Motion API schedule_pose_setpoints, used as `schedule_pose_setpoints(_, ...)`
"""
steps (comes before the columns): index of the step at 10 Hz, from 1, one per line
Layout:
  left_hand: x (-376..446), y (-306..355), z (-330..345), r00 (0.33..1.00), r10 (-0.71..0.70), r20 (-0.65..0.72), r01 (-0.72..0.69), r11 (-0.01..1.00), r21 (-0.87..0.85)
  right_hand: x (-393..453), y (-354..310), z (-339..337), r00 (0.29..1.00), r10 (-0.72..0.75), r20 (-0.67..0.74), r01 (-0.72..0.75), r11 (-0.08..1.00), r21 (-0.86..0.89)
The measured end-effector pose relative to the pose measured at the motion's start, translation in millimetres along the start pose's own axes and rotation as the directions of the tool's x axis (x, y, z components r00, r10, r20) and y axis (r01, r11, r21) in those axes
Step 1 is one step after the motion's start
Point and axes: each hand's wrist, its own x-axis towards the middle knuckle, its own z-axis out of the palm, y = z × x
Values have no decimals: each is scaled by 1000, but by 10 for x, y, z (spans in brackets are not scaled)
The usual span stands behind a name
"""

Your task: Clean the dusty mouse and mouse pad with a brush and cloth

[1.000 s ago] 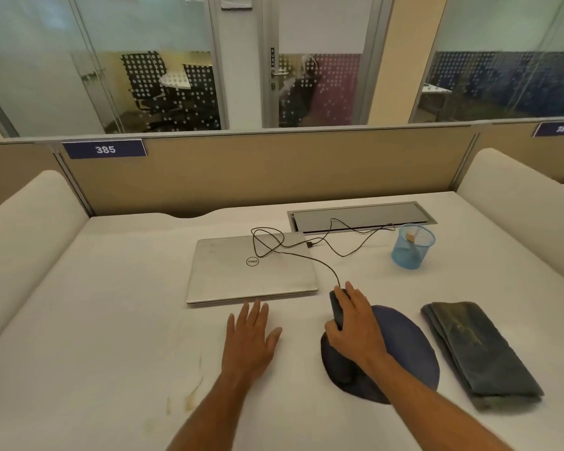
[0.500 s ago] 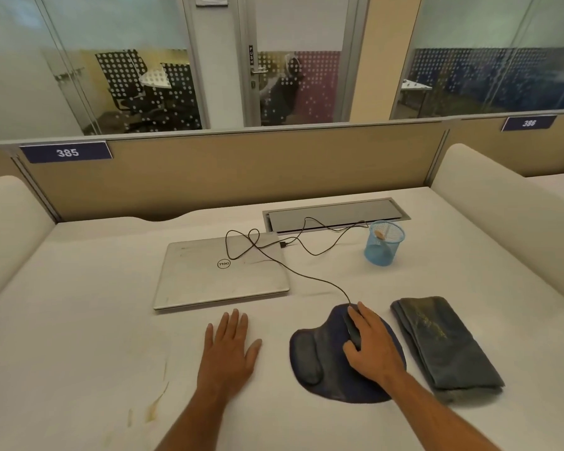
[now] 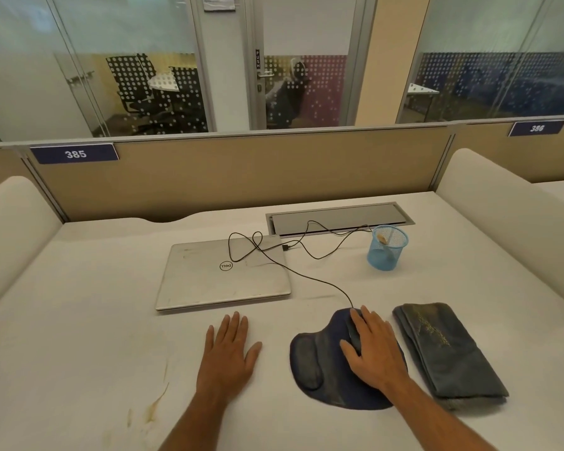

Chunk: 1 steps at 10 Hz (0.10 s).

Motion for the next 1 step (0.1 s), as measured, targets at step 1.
schedule_pose_setpoints(1,14,29,-5,1000,2,8,-2,1000,18,53,1,-57,999,0,-39,0,1000,-7)
